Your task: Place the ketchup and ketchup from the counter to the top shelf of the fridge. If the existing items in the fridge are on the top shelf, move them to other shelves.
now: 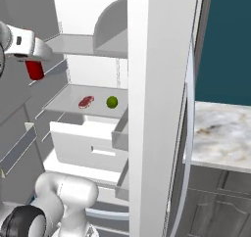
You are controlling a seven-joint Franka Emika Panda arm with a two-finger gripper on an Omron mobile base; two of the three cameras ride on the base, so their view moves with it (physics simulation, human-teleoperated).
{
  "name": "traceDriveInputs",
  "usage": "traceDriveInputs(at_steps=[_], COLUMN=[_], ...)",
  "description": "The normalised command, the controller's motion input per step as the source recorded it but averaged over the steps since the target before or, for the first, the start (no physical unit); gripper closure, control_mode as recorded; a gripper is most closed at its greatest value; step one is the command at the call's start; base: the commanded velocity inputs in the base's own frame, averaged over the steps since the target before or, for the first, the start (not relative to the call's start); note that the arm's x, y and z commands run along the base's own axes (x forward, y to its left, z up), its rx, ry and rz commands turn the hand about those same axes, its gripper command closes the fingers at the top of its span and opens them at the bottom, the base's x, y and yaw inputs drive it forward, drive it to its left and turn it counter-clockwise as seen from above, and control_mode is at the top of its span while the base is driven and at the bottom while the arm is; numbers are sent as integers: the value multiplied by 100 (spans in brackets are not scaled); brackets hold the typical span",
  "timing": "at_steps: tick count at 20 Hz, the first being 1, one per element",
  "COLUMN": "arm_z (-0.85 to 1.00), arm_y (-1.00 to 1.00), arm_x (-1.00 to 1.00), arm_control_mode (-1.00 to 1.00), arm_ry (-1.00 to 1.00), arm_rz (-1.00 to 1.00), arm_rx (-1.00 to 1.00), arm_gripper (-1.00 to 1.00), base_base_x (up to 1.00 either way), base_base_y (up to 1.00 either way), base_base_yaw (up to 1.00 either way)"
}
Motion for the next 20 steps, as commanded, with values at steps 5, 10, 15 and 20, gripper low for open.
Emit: traceDriveInputs(at_steps=[5,10,15,20], arm_z=[1,7,10,9], arm_y=[0,0,0,0], arm_x=[100,100,100,99], arm_control_mode=[-100,-100,-100,-100], arm_ry=[-2,0,0,0], arm_rz=[0,0,0,0], arm_rx=[-5,-2,0,0], arm_gripper=[100,100,100,100], base_base_x=[0,0,0,0], base_base_y=[0,0,0,0], base_base_yaw=[0,0,0,0])
